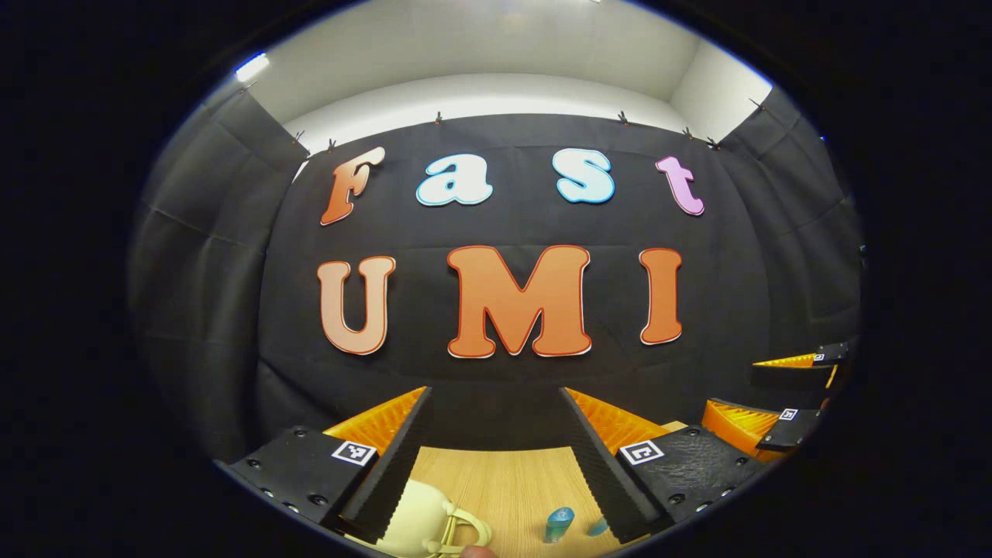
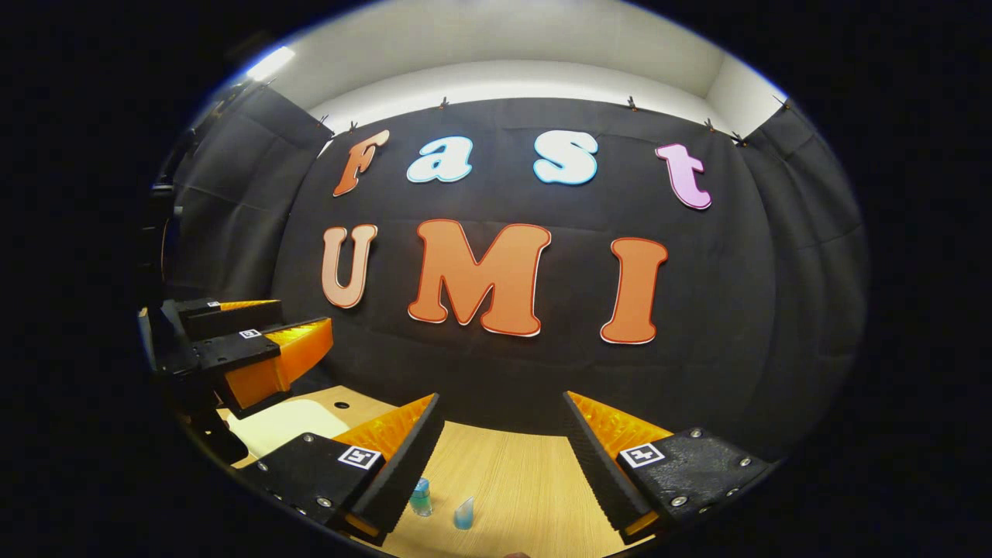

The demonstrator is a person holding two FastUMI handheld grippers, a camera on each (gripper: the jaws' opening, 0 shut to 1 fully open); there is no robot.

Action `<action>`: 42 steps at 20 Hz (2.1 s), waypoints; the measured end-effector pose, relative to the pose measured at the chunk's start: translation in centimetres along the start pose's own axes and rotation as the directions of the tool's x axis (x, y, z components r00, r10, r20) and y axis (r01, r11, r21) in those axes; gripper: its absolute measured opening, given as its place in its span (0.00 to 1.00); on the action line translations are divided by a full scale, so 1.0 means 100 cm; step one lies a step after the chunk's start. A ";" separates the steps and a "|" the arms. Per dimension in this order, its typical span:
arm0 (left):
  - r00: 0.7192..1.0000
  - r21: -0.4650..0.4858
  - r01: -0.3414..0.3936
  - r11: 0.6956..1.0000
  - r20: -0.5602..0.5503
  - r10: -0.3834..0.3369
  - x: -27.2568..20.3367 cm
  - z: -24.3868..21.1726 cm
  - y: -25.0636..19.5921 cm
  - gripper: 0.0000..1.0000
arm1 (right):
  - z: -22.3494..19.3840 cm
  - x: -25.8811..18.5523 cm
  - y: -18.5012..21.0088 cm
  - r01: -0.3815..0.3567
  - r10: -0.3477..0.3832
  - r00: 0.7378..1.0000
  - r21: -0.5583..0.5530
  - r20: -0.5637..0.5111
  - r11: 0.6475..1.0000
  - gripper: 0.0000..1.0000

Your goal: First open the suitcase, pack the skin care products into it, and then close the suitcase.

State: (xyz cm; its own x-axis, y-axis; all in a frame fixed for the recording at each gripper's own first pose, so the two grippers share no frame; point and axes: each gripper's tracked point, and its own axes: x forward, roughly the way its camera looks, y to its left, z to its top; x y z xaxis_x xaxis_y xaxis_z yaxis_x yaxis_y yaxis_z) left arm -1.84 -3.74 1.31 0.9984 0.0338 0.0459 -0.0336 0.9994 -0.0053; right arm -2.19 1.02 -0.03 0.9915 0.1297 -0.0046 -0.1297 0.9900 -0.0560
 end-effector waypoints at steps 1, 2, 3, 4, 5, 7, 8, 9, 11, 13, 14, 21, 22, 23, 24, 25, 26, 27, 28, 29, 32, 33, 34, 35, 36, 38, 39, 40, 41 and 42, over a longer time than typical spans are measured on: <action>1.000 0.004 -0.002 1.000 0.000 0.002 -0.001 0.000 0.001 0.98 | -0.001 0.000 0.000 0.002 -0.002 1.000 0.002 -0.004 1.000 0.96; 1.000 0.009 -0.004 1.000 -0.006 0.004 -0.001 -0.003 0.003 0.98 | -0.003 -0.002 0.001 0.005 -0.005 1.000 0.003 -0.009 1.000 0.96; 1.000 0.014 -0.003 1.000 -0.012 0.003 -0.001 -0.006 0.004 0.98 | -0.005 -0.003 0.000 0.009 -0.009 1.000 0.003 -0.013 1.000 0.96; 1.000 0.016 -0.003 1.000 -0.017 0.003 0.000 -0.009 0.004 0.98 | -0.007 -0.004 -0.002 0.014 -0.014 1.000 0.002 -0.019 1.000 0.96; 1.000 0.018 -0.001 1.000 -0.019 0.001 0.000 -0.010 0.004 0.98 | -0.009 -0.004 -0.002 0.018 -0.017 1.000 0.003 -0.026 1.000 0.96; 1.000 0.021 0.000 1.000 -0.020 0.000 0.000 -0.010 0.006 0.98 | -0.011 -0.007 -0.002 0.019 -0.019 0.999 0.008 -0.036 1.000 0.96; 1.000 0.024 0.002 1.000 -0.021 -0.002 -0.001 -0.011 0.005 0.98 | -0.012 -0.007 -0.001 0.021 -0.021 0.999 0.008 -0.040 1.000 0.96; 1.000 0.026 0.003 1.000 -0.022 -0.002 -0.001 -0.012 0.007 0.98 | -0.012 -0.008 -0.003 0.025 -0.024 0.999 0.006 -0.039 1.000 0.96; 1.000 0.028 0.007 1.000 -0.023 -0.006 -0.001 -0.012 0.006 0.98 | -0.009 -0.008 -0.005 0.032 -0.032 0.999 0.005 -0.032 0.999 0.96; 1.000 0.034 0.010 0.999 -0.021 -0.009 -0.003 -0.013 0.004 0.98 | -0.007 -0.007 -0.006 0.031 -0.030 0.999 0.018 -0.029 0.999 0.96; 1.000 0.042 0.011 0.999 -0.019 -0.010 -0.003 -0.013 0.003 0.98 | -0.008 -0.006 -0.005 0.031 -0.030 0.999 0.023 -0.028 0.999 0.96; 0.998 0.110 0.026 0.994 -0.066 -0.019 0.000 -0.033 0.002 0.98 | -0.012 -0.005 -0.013 0.040 -0.039 0.999 0.025 -0.037 0.999 0.96; 0.997 0.123 0.031 0.992 -0.079 -0.022 0.000 -0.039 0.001 0.98 | -0.013 -0.004 -0.013 0.039 -0.038 0.999 0.027 -0.037 0.999 0.96; 0.996 0.139 0.030 0.990 -0.092 -0.017 0.000 -0.044 0.001 0.98 | -0.013 -0.004 -0.015 0.037 -0.036 0.999 0.029 -0.037 0.999 0.96; 0.994 0.156 0.027 0.987 -0.106 -0.011 -0.003 -0.051 0.003 1.00 | -0.014 -0.003 -0.017 0.036 -0.035 0.999 0.029 -0.036 0.999 0.96; 0.992 0.174 0.026 0.984 -0.123 -0.005 -0.004 -0.058 0.005 0.98 | -0.015 -0.003 -0.020 0.036 -0.035 0.999 0.028 -0.036 0.999 0.96; 0.991 0.194 0.025 0.981 -0.136 0.002 -0.005 -0.066 0.006 0.99 | -0.016 -0.004 -0.022 0.035 -0.034 0.999 0.029 -0.037 0.999 0.96; 0.989 0.216 0.022 0.976 -0.147 0.010 -0.007 -0.072 0.007 0.98 | -0.016 -0.004 -0.025 0.034 -0.033 0.999 0.029 -0.035 0.999 0.96; 0.987 0.241 0.024 0.970 -0.160 0.015 -0.008 -0.080 0.008 0.98 | -0.017 -0.005 -0.029 0.031 -0.030 0.999 0.030 -0.035 0.999 0.96; 0.984 0.267 0.026 0.963 -0.175 0.022 -0.009 -0.088 0.009 1.00 | -0.018 -0.005 -0.032 0.028 -0.027 0.999 0.030 -0.034 0.999 0.96; 0.972 0.343 0.026 0.939 -0.229 0.056 -0.015 -0.116 0.015 0.98 | -0.022 -0.007 -0.041 0.016 -0.015 0.999 0.031 -0.042 0.999 0.96; 0.969 0.361 0.032 0.932 -0.241 0.061 -0.016 -0.125 0.015 0.98 | -0.024 -0.009 -0.044 0.008 -0.007 0.999 0.034 -0.042 0.999 0.96; 0.964 0.383 0.038 0.923 -0.258 0.067 -0.017 -0.136 0.015 0.98 | -0.024 -0.011 -0.047 0.002 -0.001 0.999 0.036 -0.042 0.999 0.96; 0.959 0.404 0.046 0.913 -0.275 0.074 -0.017 -0.145 0.015 0.98 | -0.026 -0.012 -0.051 -0.001 0.003 0.999 0.034 -0.046 0.999 0.96; 0.953 0.423 0.059 0.904 -0.294 0.075 -0.017 -0.156 0.017 0.98 | -0.027 -0.014 -0.055 0.004 -0.002 0.999 0.028 -0.048 1.000 0.96; 0.941 0.455 0.095 0.885 -0.332 0.070 -0.016 -0.176 0.015 0.98 | -0.030 -0.016 -0.065 0.020 -0.019 0.998 0.012 -0.060 1.000 0.96; 0.935 0.470 0.116 0.875 -0.349 0.063 -0.014 -0.185 0.013 0.98 | -0.029 -0.018 -0.069 0.033 -0.033 0.998 0.008 -0.060 0.999 0.96; 0.928 0.484 0.140 0.864 -0.369 0.056 -0.013 -0.198 0.013 0.98 | -0.029 -0.018 -0.071 0.046 -0.046 0.997 0.004 -0.060 0.999 0.96; 0.919 0.497 0.167 0.851 -0.392 0.048 -0.012 -0.212 0.013 0.98 | -0.029 -0.017 -0.075 0.066 -0.066 0.996 -0.001 -0.061 0.998 0.96; 0.910 0.510 0.198 0.837 -0.414 0.037 -0.011 -0.223 0.012 0.98 | -0.031 -0.018 -0.078 0.087 -0.087 0.994 -0.003 -0.067 0.996 0.96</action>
State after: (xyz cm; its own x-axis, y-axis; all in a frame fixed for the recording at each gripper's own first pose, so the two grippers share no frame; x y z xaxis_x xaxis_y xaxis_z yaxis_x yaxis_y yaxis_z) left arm -1.99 -2.69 -21.06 0.9260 0.0666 -0.3716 0.1457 0.8450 0.5145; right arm -2.92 -7.10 -2.64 0.9970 0.0393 -0.0663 -0.0432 0.9973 -0.0592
